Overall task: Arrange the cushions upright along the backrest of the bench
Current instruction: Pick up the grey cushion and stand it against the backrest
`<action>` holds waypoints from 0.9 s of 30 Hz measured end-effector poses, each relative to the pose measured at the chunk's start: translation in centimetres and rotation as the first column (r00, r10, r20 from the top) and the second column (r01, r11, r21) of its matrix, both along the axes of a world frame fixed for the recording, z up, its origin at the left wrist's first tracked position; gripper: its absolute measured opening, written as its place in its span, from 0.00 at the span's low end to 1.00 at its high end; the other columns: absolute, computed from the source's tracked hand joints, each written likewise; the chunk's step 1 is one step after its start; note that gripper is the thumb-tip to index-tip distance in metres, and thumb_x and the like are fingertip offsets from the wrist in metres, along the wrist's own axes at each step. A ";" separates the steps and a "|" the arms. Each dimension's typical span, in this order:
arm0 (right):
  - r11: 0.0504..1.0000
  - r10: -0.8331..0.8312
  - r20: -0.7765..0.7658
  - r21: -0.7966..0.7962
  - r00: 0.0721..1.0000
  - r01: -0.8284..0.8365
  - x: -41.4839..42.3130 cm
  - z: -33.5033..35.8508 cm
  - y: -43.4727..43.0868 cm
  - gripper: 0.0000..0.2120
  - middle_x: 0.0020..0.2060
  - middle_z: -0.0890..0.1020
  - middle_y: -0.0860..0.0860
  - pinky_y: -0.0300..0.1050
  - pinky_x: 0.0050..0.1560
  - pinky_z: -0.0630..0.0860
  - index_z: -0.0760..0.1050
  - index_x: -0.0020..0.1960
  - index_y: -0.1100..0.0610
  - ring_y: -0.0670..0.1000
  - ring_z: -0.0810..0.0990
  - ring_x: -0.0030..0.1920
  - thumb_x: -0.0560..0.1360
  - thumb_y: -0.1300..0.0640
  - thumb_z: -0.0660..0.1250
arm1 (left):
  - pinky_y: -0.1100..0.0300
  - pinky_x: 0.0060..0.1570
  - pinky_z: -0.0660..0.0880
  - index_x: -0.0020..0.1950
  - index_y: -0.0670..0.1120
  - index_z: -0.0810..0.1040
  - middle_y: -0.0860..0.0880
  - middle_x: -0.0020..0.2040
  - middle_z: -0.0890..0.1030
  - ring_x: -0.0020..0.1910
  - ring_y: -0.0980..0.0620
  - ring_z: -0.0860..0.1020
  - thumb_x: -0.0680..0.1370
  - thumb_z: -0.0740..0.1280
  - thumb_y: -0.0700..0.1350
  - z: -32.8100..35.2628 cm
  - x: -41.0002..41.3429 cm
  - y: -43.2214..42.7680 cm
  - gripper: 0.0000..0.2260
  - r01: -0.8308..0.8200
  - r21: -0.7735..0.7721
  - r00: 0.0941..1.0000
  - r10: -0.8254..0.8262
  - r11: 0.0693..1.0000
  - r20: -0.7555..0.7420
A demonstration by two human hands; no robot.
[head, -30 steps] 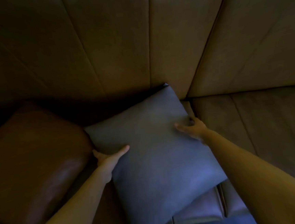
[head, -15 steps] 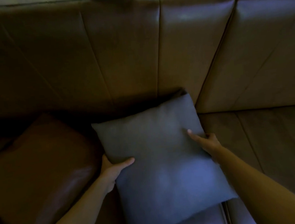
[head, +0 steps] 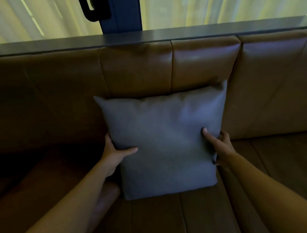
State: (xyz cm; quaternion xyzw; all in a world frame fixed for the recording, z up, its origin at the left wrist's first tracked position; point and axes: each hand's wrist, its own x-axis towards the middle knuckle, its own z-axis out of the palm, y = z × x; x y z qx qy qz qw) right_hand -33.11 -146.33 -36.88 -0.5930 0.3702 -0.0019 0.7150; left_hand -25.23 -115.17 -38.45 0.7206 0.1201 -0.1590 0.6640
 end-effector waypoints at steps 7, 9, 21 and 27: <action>0.998 -0.012 0.068 -0.068 0.998 0.017 -0.2 -0.2 0.3 0.50 0.71 0.67 0.56 0.68 0.63 0.70 0.58 0.75 0.47 0.62 0.70 0.67 0.59 0.37 0.76 | 0.41 0.66 0.69 0.74 0.55 0.57 0.50 0.71 0.68 0.70 0.46 0.67 0.60 0.81 0.38 -1.3 -0.1 -0.1 0.50 -0.034 0.001 0.995 0.034 0.999 0.089; 0.996 -0.012 0.086 -0.091 0.996 0.019 -0.4 0.2 0.5 0.58 0.67 0.69 0.54 0.69 0.62 0.71 0.59 0.74 0.45 0.59 0.71 0.63 0.49 0.31 0.76 | 0.42 0.67 0.69 0.74 0.54 0.57 0.49 0.71 0.68 0.70 0.46 0.67 0.61 0.81 0.38 -1.2 -0.2 -0.2 0.50 -0.042 0.005 0.994 0.041 0.999 0.103; 0.974 -0.173 0.154 -0.121 0.973 0.192 -1.4 -0.8 -0.4 0.35 0.70 0.70 0.58 0.53 0.58 0.71 0.58 0.75 0.52 0.57 0.72 0.63 0.73 0.48 0.69 | 0.45 0.70 0.65 0.76 0.54 0.51 0.49 0.75 0.64 0.73 0.47 0.64 0.65 0.79 0.37 -1.4 0.7 -2.0 0.49 0.065 0.016 0.996 -0.066 0.998 0.061; 0.989 -0.078 0.075 -0.119 0.994 0.086 -1.1 0.0 -0.5 0.44 0.71 0.68 0.58 0.60 0.65 0.70 0.54 0.77 0.51 0.61 0.70 0.68 0.68 0.41 0.72 | 0.40 0.68 0.64 0.77 0.56 0.46 0.50 0.77 0.60 0.75 0.44 0.61 0.68 0.77 0.41 -1.0 0.5 -2.2 0.50 0.082 0.054 0.996 -0.079 0.995 -0.047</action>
